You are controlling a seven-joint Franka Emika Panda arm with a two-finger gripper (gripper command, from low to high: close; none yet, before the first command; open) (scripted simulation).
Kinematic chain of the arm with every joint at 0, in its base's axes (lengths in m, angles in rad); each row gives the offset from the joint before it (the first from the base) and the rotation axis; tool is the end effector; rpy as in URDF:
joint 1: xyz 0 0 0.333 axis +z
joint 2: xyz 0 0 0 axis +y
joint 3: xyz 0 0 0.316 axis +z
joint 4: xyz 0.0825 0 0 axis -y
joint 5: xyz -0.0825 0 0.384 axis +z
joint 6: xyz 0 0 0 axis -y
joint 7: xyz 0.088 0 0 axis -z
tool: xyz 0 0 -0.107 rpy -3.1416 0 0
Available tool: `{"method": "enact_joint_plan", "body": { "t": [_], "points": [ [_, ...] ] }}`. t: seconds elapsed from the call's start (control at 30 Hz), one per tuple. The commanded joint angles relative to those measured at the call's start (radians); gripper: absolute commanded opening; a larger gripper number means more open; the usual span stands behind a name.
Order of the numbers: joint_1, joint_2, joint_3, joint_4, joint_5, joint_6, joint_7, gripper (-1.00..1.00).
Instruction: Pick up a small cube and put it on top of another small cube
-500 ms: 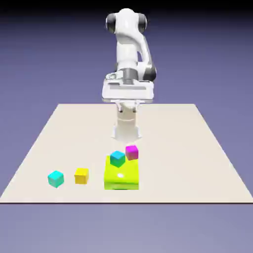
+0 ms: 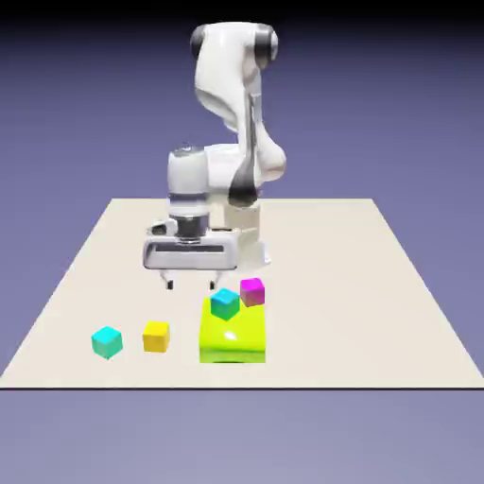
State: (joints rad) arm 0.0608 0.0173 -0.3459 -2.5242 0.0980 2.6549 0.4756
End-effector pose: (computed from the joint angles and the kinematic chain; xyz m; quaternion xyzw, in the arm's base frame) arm 0.4525 -0.1357 0.2813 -0.9105 0.4090 -0.0548 0.0278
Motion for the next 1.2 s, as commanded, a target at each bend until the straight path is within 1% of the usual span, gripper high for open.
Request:
{"method": "enact_joint_plan", "body": {
  "t": [0.0,0.23,0.3,0.47,0.5,0.53,0.7,1.17],
  "points": [
    [0.003,0.036,-0.021,0.018,0.006,-0.024,-0.016,0.0],
    [0.023,0.29,-0.171,0.141,0.048,-0.189,-0.131,0.0],
    [0.023,0.291,-0.171,0.141,0.049,-0.189,-0.131,0.0],
    [-0.064,0.46,-0.061,0.145,0.168,-0.032,-0.213,0.0],
    [-0.064,0.46,-0.061,0.145,0.168,-0.032,-0.213,-1.0],
    [-0.064,0.46,-0.061,0.145,0.168,-0.032,-0.213,-1.0],
    [0.02,0.279,-0.161,0.137,0.046,-0.196,-0.119,-1.0],
    [-0.146,-0.229,0.301,-0.046,-0.077,-0.485,0.394,-1.0]
  ]
}}
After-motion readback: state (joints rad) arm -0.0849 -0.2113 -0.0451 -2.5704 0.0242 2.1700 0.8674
